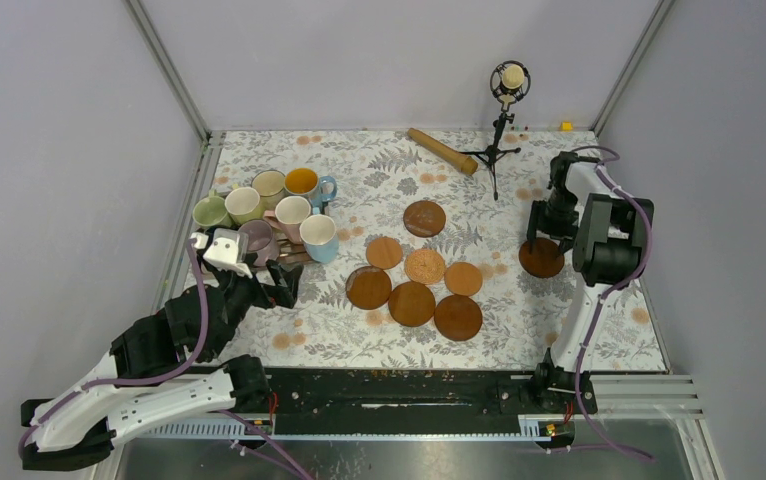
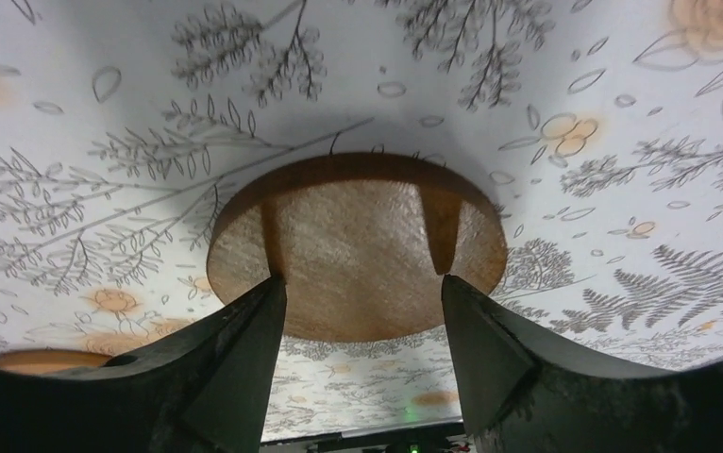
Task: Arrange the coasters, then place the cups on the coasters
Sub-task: Move the coaster to the center of the board.
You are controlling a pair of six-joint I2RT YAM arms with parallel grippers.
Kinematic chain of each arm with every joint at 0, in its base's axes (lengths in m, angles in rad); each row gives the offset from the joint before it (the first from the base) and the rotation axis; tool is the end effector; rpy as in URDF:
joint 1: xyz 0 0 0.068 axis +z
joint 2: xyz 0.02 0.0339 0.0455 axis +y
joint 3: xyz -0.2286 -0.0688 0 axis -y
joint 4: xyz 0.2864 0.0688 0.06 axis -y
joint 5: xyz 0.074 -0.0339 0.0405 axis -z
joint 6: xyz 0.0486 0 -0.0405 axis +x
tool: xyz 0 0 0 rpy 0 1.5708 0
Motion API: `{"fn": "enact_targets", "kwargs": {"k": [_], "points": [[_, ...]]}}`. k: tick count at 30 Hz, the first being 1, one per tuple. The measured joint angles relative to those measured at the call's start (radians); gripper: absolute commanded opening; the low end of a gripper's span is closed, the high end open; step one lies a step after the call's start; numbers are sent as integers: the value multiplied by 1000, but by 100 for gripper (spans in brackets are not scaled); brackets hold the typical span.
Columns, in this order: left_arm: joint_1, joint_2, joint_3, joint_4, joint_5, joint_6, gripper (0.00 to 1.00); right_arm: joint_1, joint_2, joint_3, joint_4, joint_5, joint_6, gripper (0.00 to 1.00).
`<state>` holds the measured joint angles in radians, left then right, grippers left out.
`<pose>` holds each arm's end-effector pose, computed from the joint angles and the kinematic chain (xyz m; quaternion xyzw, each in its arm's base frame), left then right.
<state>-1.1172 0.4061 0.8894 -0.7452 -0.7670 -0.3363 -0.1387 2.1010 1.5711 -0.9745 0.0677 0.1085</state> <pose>0.0921 -0.1119 0.3618 0.0694 0.7671 -0.1532 0.6191 0.4167 -0.0615 0.0955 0.1243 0.9911 -0.0343 0.0327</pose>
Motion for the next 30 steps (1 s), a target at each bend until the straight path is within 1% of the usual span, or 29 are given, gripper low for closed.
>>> {"fn": "enact_targets", "kwargs": {"k": [4,8,10,13,17,20,24,30], "points": [[0,0,0,0,0,0,99,0,-37,-47,0,-50,9,65],[0,0,0,0,3,0,99,-2,-69,-51,40,-148,65,53],[0,0,0,0,3,0,99,-6,-69,-32,62,-187,100,50],[0,0,0,0,3,0,98,-11,-44,40,85,-217,156,50],[0,-1,0,0,3,0,99,-28,-11,112,121,-206,201,52],[0,-1,0,0,3,0,99,-37,4,121,132,-185,211,54],[0,0,0,0,3,0,99,-41,36,124,124,-154,210,55],[0,0,0,0,3,0,99,-40,40,121,113,-109,201,55]]}}
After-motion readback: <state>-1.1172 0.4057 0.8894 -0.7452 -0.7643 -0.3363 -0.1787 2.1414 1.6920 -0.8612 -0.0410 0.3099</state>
